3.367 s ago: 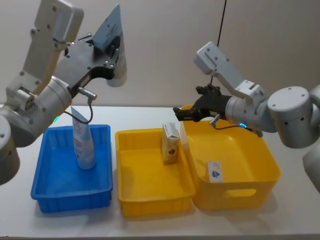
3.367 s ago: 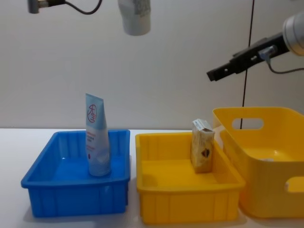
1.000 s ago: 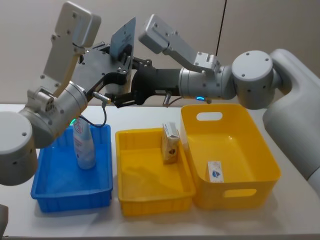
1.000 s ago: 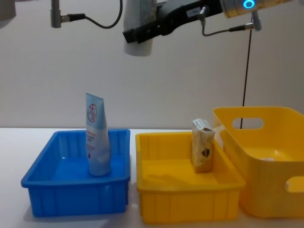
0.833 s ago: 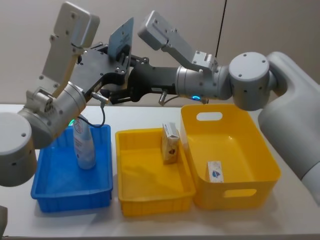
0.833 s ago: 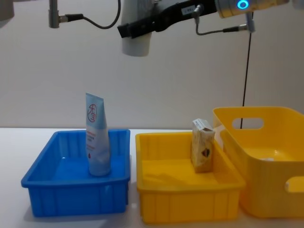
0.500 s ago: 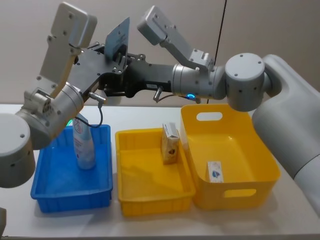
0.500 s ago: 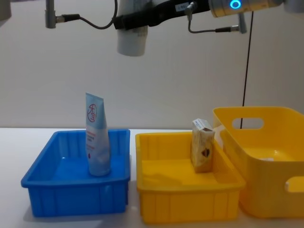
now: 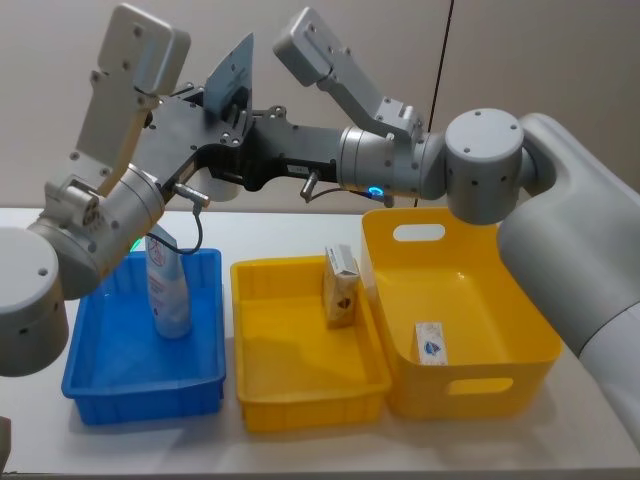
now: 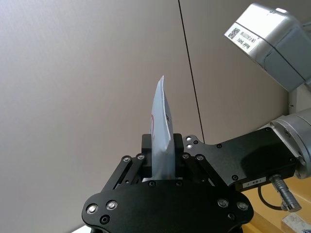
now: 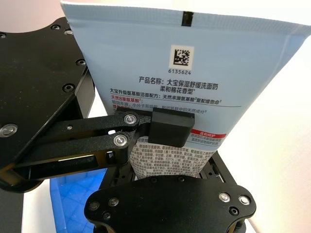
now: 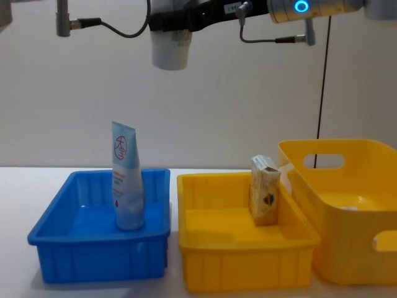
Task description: Bimanual collaborative sorting of washing and personal care products
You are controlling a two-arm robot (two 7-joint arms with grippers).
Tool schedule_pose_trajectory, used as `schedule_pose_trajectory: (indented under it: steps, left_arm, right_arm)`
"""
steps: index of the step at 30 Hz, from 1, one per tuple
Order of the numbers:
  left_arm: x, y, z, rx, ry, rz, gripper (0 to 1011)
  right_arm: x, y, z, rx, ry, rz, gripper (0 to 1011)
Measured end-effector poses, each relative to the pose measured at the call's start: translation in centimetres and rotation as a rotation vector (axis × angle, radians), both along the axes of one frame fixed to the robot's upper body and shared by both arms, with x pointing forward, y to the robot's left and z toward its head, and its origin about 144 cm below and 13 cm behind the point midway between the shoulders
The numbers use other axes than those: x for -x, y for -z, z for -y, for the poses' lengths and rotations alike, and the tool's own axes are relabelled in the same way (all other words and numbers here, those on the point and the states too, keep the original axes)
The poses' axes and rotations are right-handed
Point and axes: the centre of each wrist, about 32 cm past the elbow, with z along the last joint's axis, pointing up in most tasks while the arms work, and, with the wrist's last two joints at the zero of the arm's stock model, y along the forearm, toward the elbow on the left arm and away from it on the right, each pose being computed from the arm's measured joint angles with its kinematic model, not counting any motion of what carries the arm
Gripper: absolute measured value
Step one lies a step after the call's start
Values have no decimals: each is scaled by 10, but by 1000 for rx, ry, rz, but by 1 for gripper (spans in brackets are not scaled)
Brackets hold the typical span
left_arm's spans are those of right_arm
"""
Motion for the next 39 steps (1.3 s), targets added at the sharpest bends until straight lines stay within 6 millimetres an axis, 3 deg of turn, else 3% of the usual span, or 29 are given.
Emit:
schedule_pose_trajectory:
  steps: [9,23,39]
  left_arm:
    - [0,0,0,0,-3,1,213]
    - [0,0,-1,0,-5,0,224]
    - [0,1,0,-2,-2,-3,728]
  right_arm:
    - [-1,0,-1,-9,0,-2,351]
    - [-1,1,-1,-14,0,-4,330]
    - [-1,0,-1,-17,1,-3,237]
